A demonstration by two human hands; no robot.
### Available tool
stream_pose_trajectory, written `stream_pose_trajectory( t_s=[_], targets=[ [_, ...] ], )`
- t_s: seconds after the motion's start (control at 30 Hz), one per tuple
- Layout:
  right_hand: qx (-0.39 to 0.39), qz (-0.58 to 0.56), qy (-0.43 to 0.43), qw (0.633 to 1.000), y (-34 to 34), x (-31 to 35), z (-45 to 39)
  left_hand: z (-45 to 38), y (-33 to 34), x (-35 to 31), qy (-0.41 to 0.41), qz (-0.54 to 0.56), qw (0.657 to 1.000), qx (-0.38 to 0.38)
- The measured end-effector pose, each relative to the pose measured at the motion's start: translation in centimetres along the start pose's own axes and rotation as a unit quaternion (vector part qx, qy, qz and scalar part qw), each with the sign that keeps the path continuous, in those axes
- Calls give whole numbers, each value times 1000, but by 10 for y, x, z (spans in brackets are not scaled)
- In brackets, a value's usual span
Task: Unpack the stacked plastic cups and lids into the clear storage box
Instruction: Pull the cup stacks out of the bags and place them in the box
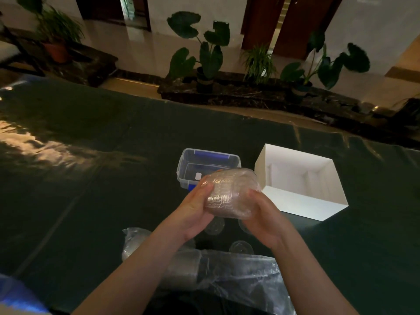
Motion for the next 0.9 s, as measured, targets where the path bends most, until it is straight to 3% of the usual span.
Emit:
stream_pose_trajectory(
  t_s=[0.1,0.27,0.37,0.47,0.53,0.63,0.73,0.83,0.9],
  targets=[
    [14,4,-9,1000,2,-6,-2,-1,-1,4,9,-49,998,-30],
    [-57,98,-8,994,-3,-12,-12,1,-14,6,31,-192,974,-116],
    [-95,107,-40,989,-5,-14,-25,-3,-23,0,19,-222,961,-162],
    [-97,112,-76,986,-8,-13,-45,-9,-28,-10,11,-243,966,-87],
    [-70,185,-93,976,-10,-10,-58,-15,-35,-19,12,-302,951,-65],
    [-16,371,-99,923,-5,-1,-81,-27,-52,-37,59,-438,893,-83],
    [1,448,-117,887,4,4,-108,-42,-70,-50,106,-539,834,-61],
    [1,634,-175,753,13,7,-138,-64,-97,-57,86,-570,814,-76],
    [-17,659,-192,727,16,6,-161,-83,-109,-61,78,-585,803,-81]
  ],
)
Point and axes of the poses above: each hand's wrist, its own z-axis away from the middle knuckle, its own y-axis out of the palm, x = y × z, the point moved 3 cm from there along -z, towards the middle knuckle, and after that the axes turned 2 degrees about -x, right-handed, at the moved point
